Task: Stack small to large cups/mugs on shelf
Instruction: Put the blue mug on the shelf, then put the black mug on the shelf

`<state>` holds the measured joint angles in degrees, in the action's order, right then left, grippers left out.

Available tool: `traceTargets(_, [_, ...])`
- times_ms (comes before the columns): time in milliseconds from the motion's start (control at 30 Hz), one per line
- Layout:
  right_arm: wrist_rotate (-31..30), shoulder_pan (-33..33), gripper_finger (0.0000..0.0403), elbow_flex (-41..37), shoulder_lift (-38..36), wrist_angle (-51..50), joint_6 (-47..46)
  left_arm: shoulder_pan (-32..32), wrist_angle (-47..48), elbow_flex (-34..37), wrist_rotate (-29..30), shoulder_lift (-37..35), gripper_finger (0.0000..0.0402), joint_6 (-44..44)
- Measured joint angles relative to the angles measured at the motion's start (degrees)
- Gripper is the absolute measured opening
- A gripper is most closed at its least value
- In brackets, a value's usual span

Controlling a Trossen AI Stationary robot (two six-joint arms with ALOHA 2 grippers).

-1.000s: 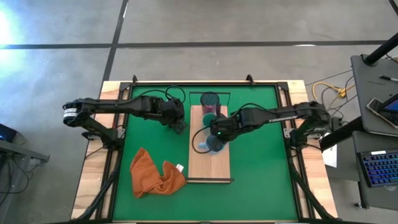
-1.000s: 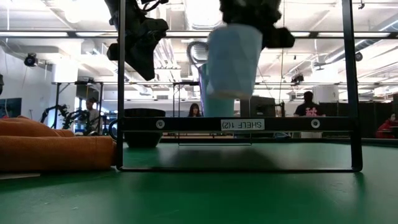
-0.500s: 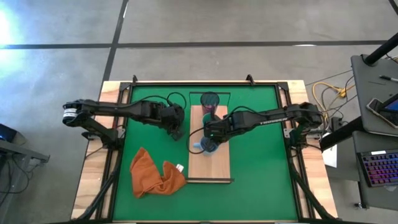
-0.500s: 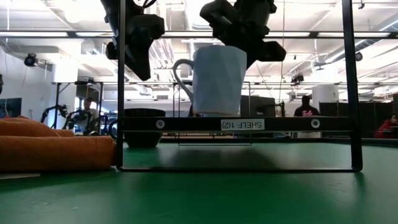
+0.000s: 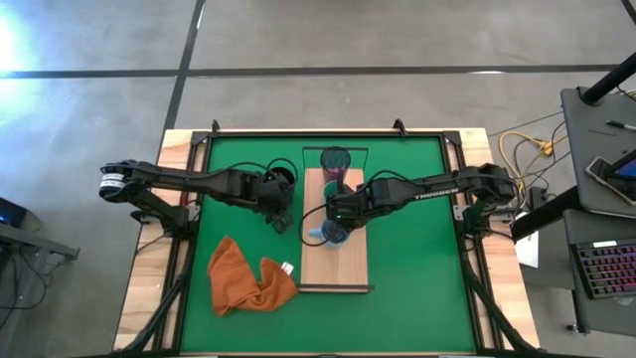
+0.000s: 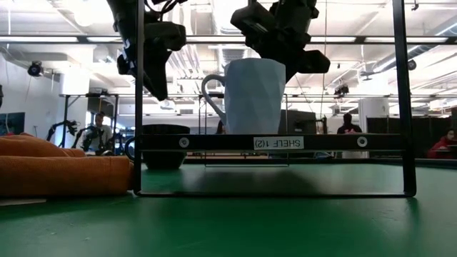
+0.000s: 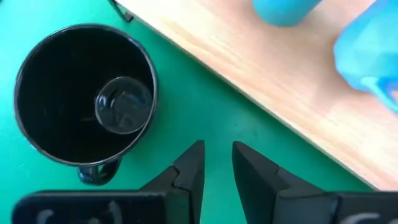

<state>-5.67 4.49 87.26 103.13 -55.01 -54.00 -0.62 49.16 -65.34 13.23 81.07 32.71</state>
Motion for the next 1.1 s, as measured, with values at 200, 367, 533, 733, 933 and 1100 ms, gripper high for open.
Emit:
traceTargets(200, [-0.4,0.09,0.0069,-0.02,-0.03,0.24,-0.02,0.0,-0.96,0.02,-0.11,-0.34,0.0068,-0.02])
traceTargets(367, [-1.9,0.09,0.011,-0.02,-0.11,0.16,0.02,0.0,-0.07,0.11,-0.06,-0.42,0.0068,-0.02])
traceTargets(533, [-1.88,0.34,0.0135,-0.02,-0.56,0.13,0.48,0.0,0.44,0.13,2.01,-1.53,0.0068,-0.04])
traceTargets(733, [-1.84,0.66,0.015,-0.02,-3.89,0.11,1.72,-0.28,2.09,0.13,4.04,-5.51,0.0068,-0.09])
traceTargets(933, [-2.77,0.74,0.0156,0.37,-9.14,0.01,1.95,-2.73,1.64,2.86,5.58,-7.86,0.0068,-2.96])
traceTargets(1100, [-6.05,0.74,0.0164,0.37,-14.1,-1.11,1.58,-10.14,2.54,2.81,5.3,-8.07,0.0068,-7.74])
